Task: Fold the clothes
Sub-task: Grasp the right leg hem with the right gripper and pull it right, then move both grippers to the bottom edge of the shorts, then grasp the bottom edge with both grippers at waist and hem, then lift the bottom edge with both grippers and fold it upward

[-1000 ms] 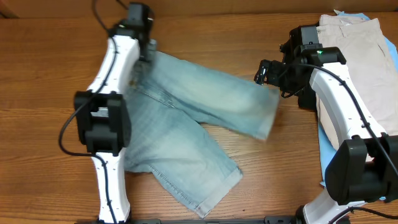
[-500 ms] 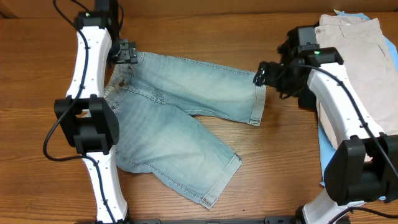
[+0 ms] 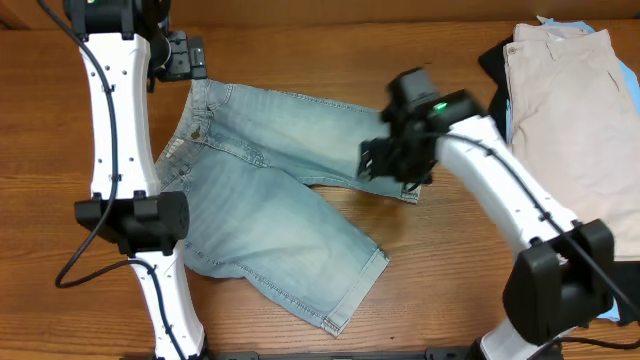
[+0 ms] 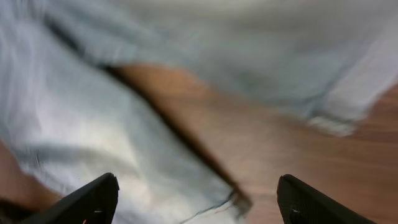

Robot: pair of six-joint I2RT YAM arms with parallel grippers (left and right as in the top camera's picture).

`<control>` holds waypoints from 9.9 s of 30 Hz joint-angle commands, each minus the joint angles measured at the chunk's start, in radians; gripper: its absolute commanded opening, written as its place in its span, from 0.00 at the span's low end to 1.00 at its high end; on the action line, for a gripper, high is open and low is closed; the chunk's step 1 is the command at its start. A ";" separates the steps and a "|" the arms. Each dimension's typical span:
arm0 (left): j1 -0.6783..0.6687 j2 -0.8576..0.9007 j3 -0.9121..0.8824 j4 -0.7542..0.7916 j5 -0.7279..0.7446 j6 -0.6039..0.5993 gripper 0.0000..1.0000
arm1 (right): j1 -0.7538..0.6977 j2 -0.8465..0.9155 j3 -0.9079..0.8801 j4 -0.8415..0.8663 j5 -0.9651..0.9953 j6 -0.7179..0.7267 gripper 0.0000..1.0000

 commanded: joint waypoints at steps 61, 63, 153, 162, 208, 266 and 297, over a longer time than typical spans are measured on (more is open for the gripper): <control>0.078 -0.095 -0.078 0.010 -0.014 0.058 1.00 | 0.088 -0.032 -0.493 0.201 0.016 0.038 0.04; 0.078 -0.095 -0.078 0.008 -0.014 0.058 1.00 | 0.067 -0.033 -0.492 0.217 0.018 0.068 0.04; 0.080 -0.724 -0.964 0.071 -0.148 -0.701 1.00 | -0.283 -0.478 -0.090 -0.207 0.075 0.200 1.00; 0.083 -0.756 -1.513 0.478 -0.130 -0.890 1.00 | -0.280 -0.476 -0.214 -0.133 0.058 0.186 1.00; 0.124 -0.735 -1.997 1.122 -0.142 -0.875 0.04 | 0.116 -0.460 -0.672 0.183 0.185 0.706 0.70; 0.124 -0.744 -1.152 0.328 -0.146 -0.420 0.04 | -0.281 -0.455 -0.145 -0.095 0.315 0.356 0.04; 0.127 -0.735 -1.475 0.763 -0.143 -0.417 0.05 | -0.286 -0.104 -0.089 0.211 0.290 0.261 0.04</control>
